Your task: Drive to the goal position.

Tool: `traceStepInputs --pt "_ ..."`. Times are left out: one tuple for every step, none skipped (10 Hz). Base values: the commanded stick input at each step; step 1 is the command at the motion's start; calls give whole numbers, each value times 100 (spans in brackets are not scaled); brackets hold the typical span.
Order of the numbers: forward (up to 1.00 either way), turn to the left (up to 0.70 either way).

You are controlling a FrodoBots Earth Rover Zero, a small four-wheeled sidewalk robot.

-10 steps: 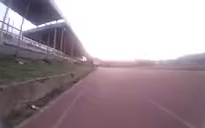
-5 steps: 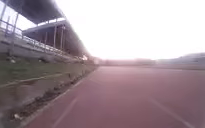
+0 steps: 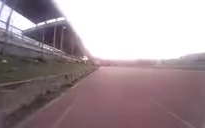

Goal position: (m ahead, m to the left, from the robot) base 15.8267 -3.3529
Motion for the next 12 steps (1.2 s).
traceStepInputs --pt "70 0" --pt "70 0" --pt "70 0" --pt "70 0" --pt "70 0" --pt "70 0" --pt "70 0" --pt "70 0" --pt "70 0" --pt "70 0" --pt "70 0" --pt "70 0"
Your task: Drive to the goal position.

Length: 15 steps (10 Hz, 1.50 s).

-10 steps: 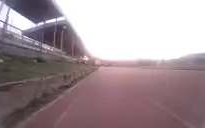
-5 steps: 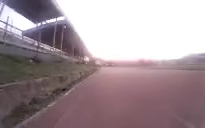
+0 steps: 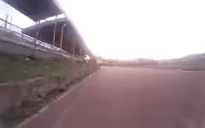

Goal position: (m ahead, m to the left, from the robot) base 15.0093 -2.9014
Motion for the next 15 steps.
traceStepInputs --pt "70 0" --pt "70 0" --pt "70 0" --pt "70 0" --pt "70 0" --pt "70 0" --pt "70 0" --pt "70 0" --pt "70 0" --pt "70 0" --pt "70 0" --pt "70 0" --pt "70 0" --pt "70 -7" --pt "70 -32"
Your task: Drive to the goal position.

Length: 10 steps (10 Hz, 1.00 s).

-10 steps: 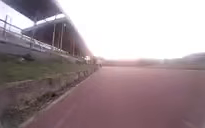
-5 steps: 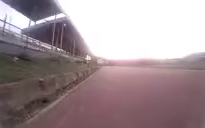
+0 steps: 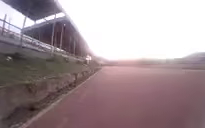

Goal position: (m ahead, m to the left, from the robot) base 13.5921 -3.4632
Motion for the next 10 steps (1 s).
traceStepInputs --pt "70 -13" --pt "70 0" --pt "70 0" --pt "70 0" --pt "70 0" --pt "70 0" --pt "70 0" --pt "70 0" --pt "70 0" --pt "70 0"
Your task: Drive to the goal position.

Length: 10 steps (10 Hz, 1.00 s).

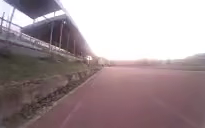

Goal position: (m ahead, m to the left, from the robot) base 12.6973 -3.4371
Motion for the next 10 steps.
traceStepInputs --pt "70 0" --pt "70 0" --pt "70 0" --pt "70 0" --pt "70 -6" --pt "70 -17" --pt "70 -31" --pt "70 0" --pt "70 0" --pt "70 0"
